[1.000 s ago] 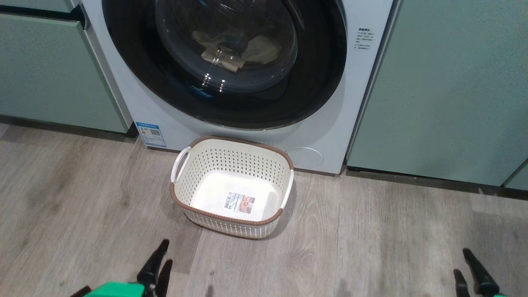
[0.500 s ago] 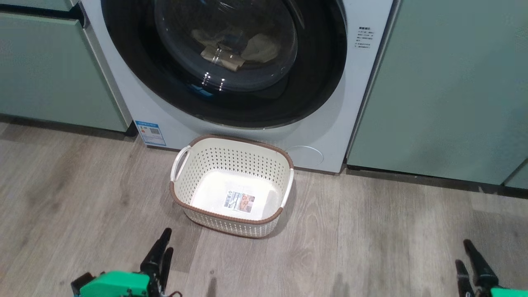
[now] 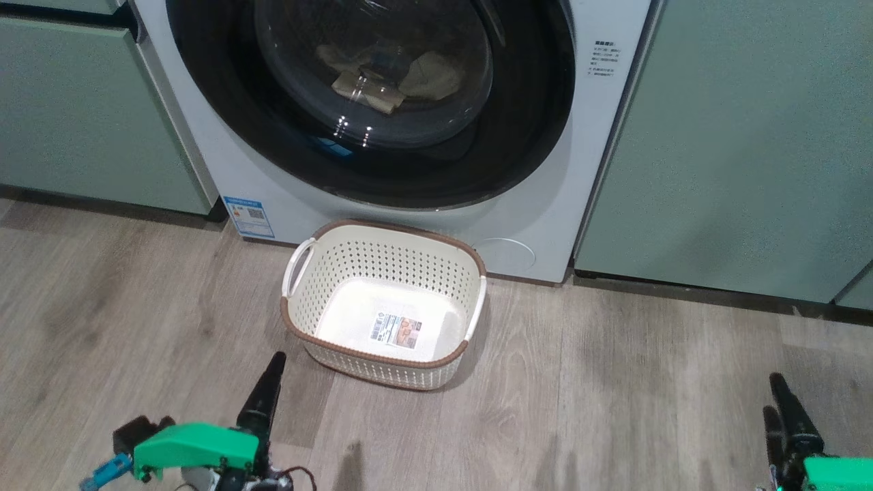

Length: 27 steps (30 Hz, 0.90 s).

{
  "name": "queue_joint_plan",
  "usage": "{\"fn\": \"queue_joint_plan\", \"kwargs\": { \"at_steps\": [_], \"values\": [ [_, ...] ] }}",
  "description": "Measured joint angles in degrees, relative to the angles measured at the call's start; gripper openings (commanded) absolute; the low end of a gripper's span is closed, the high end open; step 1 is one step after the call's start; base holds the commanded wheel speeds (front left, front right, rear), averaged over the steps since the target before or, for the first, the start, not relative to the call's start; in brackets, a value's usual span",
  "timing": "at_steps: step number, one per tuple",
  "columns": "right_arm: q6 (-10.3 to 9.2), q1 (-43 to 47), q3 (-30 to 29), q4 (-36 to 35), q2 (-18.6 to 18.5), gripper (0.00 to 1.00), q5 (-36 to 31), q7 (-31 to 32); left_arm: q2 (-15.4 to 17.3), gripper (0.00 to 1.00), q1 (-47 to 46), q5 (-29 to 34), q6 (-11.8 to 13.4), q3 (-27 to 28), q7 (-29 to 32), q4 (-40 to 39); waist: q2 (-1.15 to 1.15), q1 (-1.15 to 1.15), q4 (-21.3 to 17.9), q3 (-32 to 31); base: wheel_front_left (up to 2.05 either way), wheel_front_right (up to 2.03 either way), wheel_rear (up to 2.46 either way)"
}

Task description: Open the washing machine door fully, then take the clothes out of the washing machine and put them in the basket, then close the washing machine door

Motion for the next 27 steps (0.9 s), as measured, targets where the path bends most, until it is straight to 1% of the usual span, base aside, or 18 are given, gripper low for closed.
{"fn": "queue_joint_plan", "kwargs": {
  "at_steps": [9, 10, 16, 22, 23, 27],
  "values": [
    [0.0, -1.69, -0.05, -1.65, 0.0, 1.0, -6.95, -1.57, 0.02, 1.0, -1.32, 7.91, 0.0, 0.02, -1.66, -1.11, 0.0, 0.0, 0.17, 0.01, 0.0, 0.0, 0.0],
    [0.0, -1.69, -0.05, -1.65, 0.0, 1.0, -6.95, -1.57, 0.02, 1.0, -1.32, 7.91, 0.0, 0.02, -1.66, -1.11, 0.0, 0.0, 0.17, 0.01, 0.0, 0.0, 0.0],
    [0.0, -1.87, 0.36, -2.87, 0.0, 1.0, -11.87, -2.49, 0.03, 1.0, -1.97, 12.91, 0.0, 0.0, -2.47, -2.01, 0.0, 0.0, 0.27, 0.02, 0.0, 0.0, 0.0],
    [0.0, -2.15, 1.12, -4.07, -0.01, 1.0, -17.83, -3.54, 0.03, 1.0, -2.46, 18.15, 0.0, 0.15, -3.53, -2.83, 0.0, 0.0, 0.27, 0.14, 0.0, 0.0, 0.0],
    [0.0, -2.41, 1.21, -4.36, -0.01, 1.0, -19.7, -3.58, 0.09, 1.0, -2.53, 20.09, 0.0, 0.11, -3.83, -3.03, 0.0, 0.0, 0.27, 0.19, 0.0, 0.0, 0.0],
    [0.0, -3.27, 1.63, -5.11, -0.03, 1.0, -24.03, -4.61, 0.21, 1.0, -3.31, 24.15, 0.0, 0.01, -4.5, -3.42, 0.0, 0.0, 0.23, 0.29, 0.0, 0.0, 0.0]
  ]
}}
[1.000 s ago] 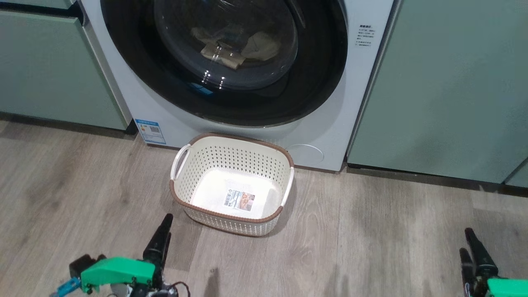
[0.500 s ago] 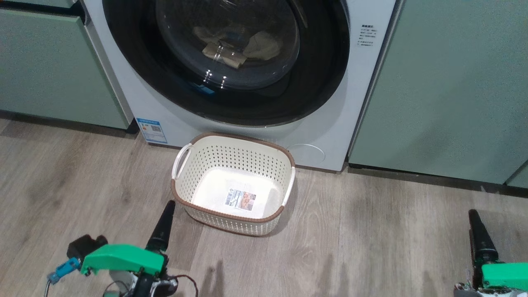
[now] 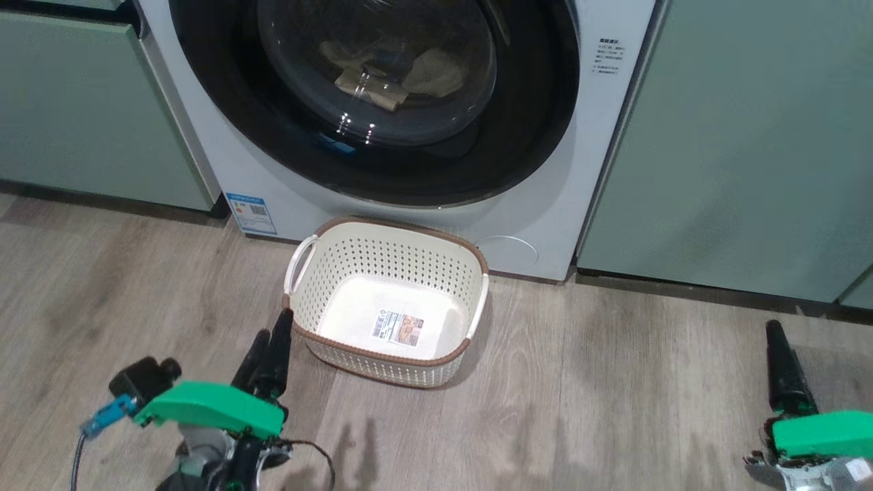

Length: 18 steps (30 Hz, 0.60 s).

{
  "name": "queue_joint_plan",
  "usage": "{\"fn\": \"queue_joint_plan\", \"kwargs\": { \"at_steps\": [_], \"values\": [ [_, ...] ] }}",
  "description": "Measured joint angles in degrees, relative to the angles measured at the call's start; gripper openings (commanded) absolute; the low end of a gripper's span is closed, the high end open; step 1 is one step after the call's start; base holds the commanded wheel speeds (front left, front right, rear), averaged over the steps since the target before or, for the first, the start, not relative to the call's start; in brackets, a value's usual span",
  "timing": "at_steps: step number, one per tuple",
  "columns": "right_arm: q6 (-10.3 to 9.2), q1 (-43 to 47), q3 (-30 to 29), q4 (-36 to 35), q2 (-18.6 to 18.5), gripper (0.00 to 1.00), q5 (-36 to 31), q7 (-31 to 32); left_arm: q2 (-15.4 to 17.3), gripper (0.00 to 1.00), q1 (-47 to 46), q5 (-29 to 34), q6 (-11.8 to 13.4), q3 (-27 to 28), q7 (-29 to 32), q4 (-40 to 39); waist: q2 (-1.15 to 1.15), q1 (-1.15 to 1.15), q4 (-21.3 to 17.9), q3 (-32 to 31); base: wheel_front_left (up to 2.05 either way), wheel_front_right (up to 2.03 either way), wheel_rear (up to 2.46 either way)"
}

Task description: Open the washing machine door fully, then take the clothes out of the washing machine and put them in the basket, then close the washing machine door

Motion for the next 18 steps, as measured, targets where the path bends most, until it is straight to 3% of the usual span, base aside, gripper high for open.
{"fn": "queue_joint_plan", "kwargs": {
  "at_steps": [18],
  "values": [
    [0.0, -1.18, 1.75, -3.45, -0.18, 1.0, -19.96, -2.93, 0.56, 1.0, -2.12, 17.41, 0.56, -0.92, -3.02, -2.1, 0.0, 0.0, -0.03, 0.4, 0.0, 0.0, 0.0]
  ]
}}
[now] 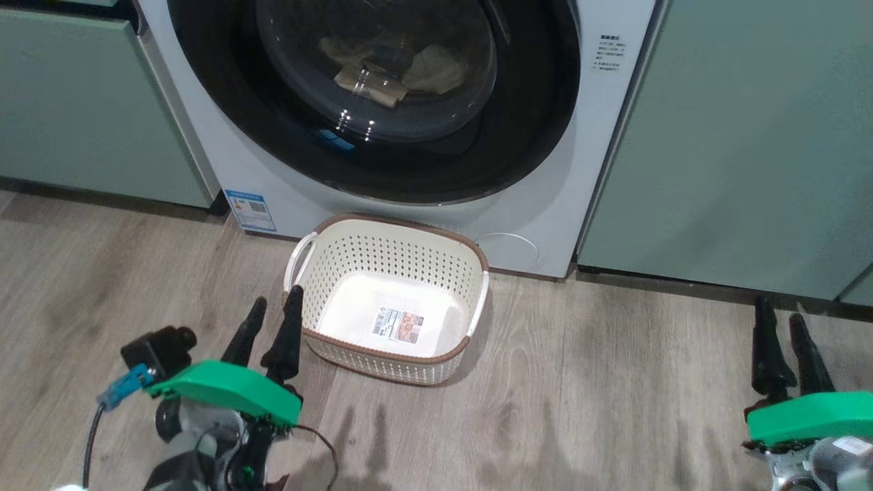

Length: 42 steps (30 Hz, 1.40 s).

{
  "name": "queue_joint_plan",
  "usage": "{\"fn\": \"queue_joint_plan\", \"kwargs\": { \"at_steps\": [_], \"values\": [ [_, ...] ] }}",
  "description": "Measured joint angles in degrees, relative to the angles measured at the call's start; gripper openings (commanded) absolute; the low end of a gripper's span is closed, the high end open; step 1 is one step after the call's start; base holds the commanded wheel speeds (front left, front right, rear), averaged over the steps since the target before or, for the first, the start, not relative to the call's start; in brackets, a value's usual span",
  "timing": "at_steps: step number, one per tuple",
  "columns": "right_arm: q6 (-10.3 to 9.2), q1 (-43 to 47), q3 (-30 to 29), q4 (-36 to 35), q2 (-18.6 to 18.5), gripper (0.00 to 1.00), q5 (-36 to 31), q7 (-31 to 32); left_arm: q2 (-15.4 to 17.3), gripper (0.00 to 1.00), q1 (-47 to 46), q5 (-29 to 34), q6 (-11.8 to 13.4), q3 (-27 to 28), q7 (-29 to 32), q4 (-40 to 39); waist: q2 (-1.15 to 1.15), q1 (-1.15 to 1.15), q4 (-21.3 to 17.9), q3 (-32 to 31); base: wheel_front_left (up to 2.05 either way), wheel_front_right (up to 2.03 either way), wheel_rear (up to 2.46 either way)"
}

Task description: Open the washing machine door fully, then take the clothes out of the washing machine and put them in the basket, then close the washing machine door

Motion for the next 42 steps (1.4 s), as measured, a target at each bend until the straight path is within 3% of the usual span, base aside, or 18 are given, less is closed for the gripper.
{"fn": "queue_joint_plan", "kwargs": {
  "at_steps": [25, 42],
  "values": [
    [0.0, -1.54, 0.36, -1.52, -0.48, 1.0, -18.26, -4.09, 2.18, 1.0, -2.98, 18.75, 3.21, -3.09, -4.09, -2.19, 0.0, 0.0, 0.18, 0.6, 0.0, 0.0, 0.0],
    [0.0, -2.48, 0.41, -2.08, -0.66, 1.0, -24.74, -6.65, 2.46, 1.0, -5.0, 28.69, 3.93, -3.38, -6.68, -2.41, 0.0, 0.0, 0.11, 0.42, 0.0, 0.0, 0.0]
  ]
}}
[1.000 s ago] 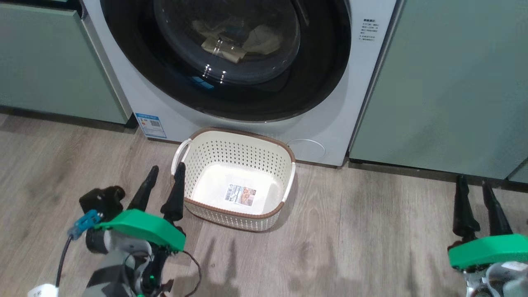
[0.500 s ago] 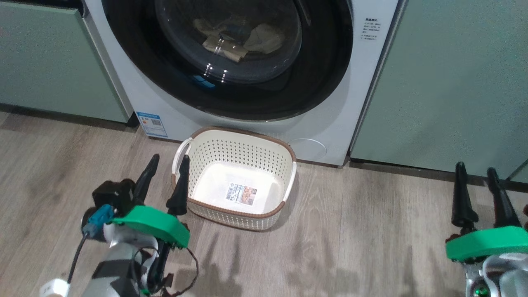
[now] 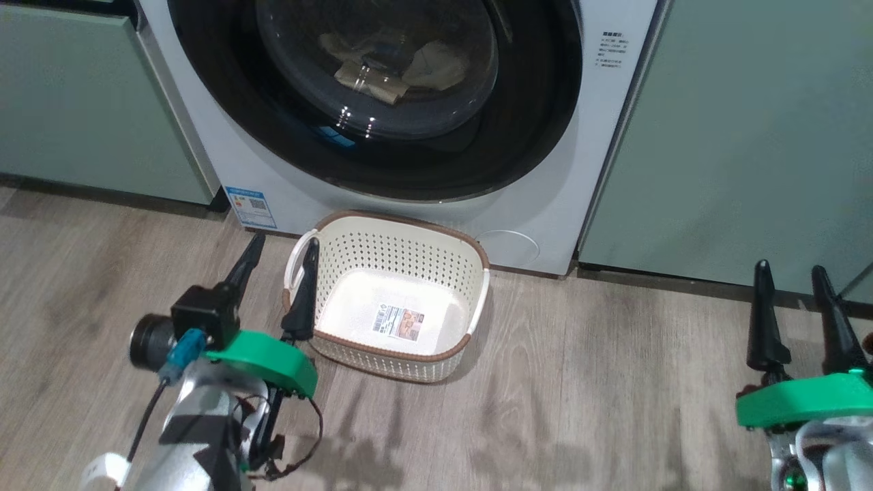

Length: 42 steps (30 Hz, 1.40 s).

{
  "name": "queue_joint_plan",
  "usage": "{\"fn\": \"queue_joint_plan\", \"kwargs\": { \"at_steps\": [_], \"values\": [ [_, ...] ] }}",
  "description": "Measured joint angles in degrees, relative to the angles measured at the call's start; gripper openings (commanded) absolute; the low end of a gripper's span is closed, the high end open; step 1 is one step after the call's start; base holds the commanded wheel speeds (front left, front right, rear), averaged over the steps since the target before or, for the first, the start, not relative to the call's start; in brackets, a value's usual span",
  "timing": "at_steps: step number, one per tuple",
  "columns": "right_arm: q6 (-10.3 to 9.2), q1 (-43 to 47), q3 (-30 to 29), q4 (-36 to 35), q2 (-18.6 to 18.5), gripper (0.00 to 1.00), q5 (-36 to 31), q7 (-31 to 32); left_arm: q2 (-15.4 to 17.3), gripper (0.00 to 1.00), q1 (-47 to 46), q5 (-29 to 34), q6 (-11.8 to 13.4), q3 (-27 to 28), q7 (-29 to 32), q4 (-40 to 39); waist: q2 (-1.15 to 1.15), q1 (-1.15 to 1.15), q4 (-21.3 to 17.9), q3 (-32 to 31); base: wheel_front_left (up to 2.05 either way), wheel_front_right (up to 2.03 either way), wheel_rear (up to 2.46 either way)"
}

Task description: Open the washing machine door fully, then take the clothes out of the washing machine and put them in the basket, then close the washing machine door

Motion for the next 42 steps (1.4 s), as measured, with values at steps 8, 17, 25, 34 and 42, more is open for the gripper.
{"fn": "queue_joint_plan", "kwargs": {
  "at_steps": [8, 17, 25, 34, 42],
  "values": [
    [0.0, -1.05, 0.05, 0.05, -0.09, 1.0, -2.87, -1.49, -0.05, 1.0, -1.13, 4.8, -0.05, 0.14, -1.49, 0.41, 0.0, 0.0, 0.09, -0.08, 0.0, 0.0, 0.0],
    [0.0, -1.06, 0.04, 0.74, -0.15, 1.0, -1.83, -1.74, -0.75, 1.0, -1.18, 4.99, -1.04, 1.64, -1.86, 2.07, 0.0, 0.0, 0.03, -0.12, 0.0, 0.0, 0.0],
    [0.0, -1.06, 0.01, 2.02, -0.15, 1.0, -0.37, -1.74, -1.81, 1.0, -1.52, 3.66, -1.08, 4.12, -1.86, 3.52, 0.0, 0.0, 0.06, -0.21, 0.0, 0.0, 0.0],
    [0.0, -1.06, 0.35, 2.29, -0.15, 1.0, -0.37, -1.74, -2.33, 1.0, -2.21, 3.72, -2.01, 4.6, -1.86, 4.08, 0.0, 0.0, 0.06, -0.16, 0.0, 0.0, 0.0],
    [0.0, -1.06, 0.49, 2.54, -0.15, 1.0, -0.37, -1.74, -2.5, 1.0, -2.21, 3.75, -2.48, 5.46, -1.86, 4.31, 0.0, 0.0, 0.08, -0.19, 0.0, 0.0, 0.0]
  ]
}}
